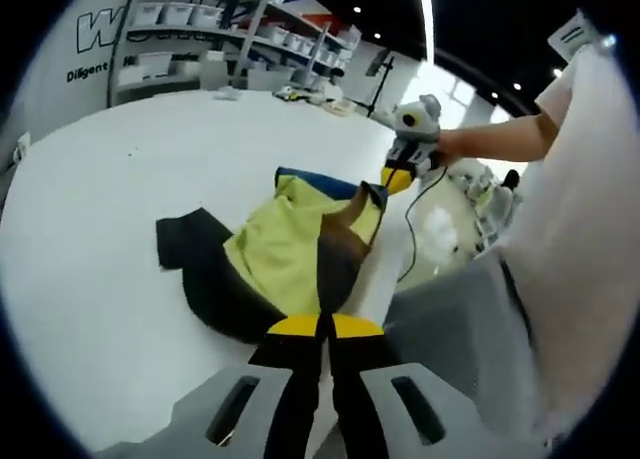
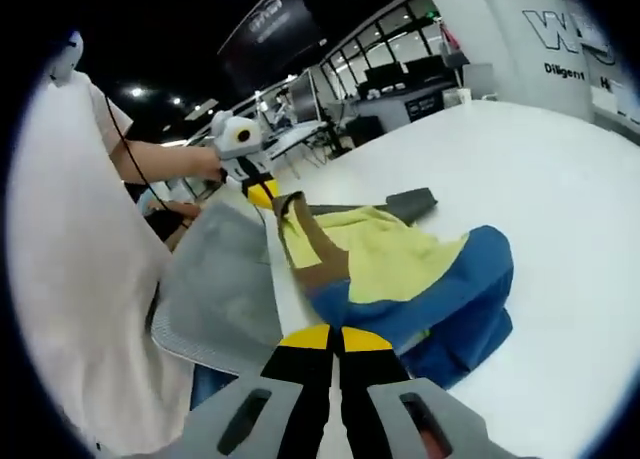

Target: Fold the garment on the visible template until the final outline fits inside the template.

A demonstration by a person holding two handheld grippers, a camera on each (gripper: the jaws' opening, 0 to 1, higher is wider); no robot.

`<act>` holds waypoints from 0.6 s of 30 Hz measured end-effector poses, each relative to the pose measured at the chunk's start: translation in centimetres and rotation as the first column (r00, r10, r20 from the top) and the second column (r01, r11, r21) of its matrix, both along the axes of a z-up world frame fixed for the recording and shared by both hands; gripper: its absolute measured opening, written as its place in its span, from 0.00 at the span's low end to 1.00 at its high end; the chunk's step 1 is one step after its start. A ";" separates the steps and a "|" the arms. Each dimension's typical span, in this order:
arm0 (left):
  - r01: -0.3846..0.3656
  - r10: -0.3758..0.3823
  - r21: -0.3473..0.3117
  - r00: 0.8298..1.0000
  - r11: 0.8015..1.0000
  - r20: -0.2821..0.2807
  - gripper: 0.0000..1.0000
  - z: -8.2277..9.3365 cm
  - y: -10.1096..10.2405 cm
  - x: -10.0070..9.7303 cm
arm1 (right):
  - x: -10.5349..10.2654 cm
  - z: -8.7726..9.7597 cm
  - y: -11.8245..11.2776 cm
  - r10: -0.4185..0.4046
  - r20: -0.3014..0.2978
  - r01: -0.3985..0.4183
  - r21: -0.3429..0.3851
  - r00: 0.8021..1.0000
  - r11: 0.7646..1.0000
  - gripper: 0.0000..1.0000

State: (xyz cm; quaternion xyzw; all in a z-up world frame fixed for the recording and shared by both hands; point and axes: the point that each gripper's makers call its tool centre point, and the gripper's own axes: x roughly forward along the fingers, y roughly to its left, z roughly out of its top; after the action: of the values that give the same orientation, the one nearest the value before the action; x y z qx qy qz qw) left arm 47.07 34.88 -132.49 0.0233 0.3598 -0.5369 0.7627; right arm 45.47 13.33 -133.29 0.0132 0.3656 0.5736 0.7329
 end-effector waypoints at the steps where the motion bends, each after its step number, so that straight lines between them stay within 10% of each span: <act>1: -0.004 0.004 -0.008 1.000 1.000 0.006 0.03 0.4 -0.1 0.4 | 0.2 0.2 -0.1 -0.002 -0.003 0.002 0.003 1.000 1.000 0.00; 18: -0.085 0.088 -0.022 0.970 0.996 0.225 0.03 5.2 -2.7 15.3 | 15.0 4.1 -2.4 -0.167 0.198 0.168 0.013 0.966 0.986 0.00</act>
State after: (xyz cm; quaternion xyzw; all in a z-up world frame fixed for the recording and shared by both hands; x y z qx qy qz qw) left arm 62.35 32.21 -127.31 0.0637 0.2680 -0.4994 0.8214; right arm 60.44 10.97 -129.23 -0.0144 0.2894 0.5073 0.8116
